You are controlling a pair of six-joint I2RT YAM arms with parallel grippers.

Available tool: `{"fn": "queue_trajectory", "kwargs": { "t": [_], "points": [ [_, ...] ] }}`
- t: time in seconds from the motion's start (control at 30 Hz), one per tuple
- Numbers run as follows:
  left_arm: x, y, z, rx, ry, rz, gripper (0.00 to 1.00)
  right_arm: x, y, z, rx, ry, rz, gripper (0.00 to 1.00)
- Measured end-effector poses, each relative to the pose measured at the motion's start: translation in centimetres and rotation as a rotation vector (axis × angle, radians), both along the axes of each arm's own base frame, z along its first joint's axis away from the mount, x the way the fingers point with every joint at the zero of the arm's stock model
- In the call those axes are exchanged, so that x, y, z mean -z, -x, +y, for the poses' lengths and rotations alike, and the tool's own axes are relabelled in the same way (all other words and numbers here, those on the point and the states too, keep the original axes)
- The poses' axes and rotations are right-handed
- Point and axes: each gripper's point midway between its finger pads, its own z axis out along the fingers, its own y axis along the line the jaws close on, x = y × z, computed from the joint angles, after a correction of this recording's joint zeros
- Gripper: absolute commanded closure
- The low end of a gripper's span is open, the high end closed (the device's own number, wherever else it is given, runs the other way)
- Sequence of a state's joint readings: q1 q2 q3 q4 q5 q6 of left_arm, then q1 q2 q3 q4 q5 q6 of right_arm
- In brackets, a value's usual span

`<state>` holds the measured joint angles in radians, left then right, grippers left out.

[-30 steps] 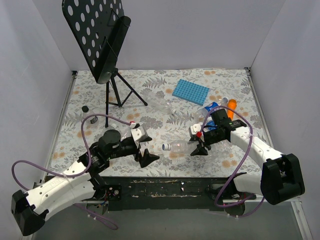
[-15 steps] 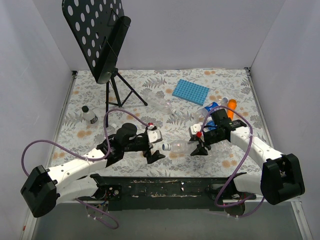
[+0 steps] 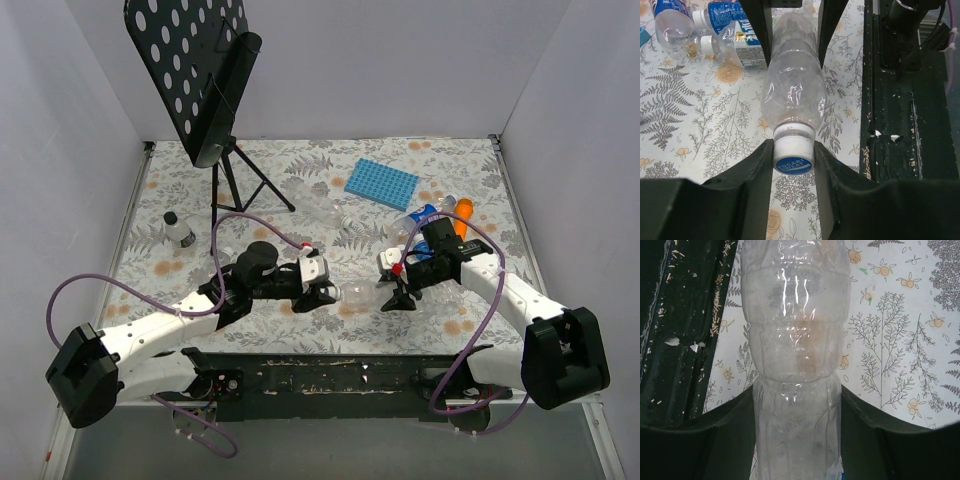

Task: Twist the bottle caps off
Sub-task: Unscrew the bottle cap from the plastic bottle.

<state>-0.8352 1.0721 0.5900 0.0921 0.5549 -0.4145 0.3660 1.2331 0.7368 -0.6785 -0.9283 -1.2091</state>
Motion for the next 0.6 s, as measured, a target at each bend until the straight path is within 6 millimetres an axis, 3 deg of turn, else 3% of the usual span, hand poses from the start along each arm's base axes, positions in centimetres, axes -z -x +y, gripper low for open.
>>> {"fn": "queue_trajectory", "kwargs": {
  "t": [0.07,0.1,0.3,0.43,0.6],
  "points": [
    [0.0,0.1,0.0,0.004,-0.002,0.012,0.98,0.0,0.0,0.0,0.000,0.002,0.001,0.93],
    [0.0,0.2,0.0,0.004,-0.002,0.020,1.00,0.0,0.0,0.0,0.000,0.002,0.001,0.93],
    [-0.7,0.5,-0.1,-0.058,0.013,0.169,1.00,-0.2,0.2,0.2,-0.006,-0.013,0.006,0.93],
    [-1.2,0.7,0.3,-0.217,0.057,0.414,1.00,-0.5,0.3,0.4,-0.016,-0.033,0.010,0.93],
    [-2.7,1.0,0.9,-0.473,0.181,0.852,1.00,-1.2,0.5,1.2,-0.040,-0.082,0.004,0.93]
  ]
}}
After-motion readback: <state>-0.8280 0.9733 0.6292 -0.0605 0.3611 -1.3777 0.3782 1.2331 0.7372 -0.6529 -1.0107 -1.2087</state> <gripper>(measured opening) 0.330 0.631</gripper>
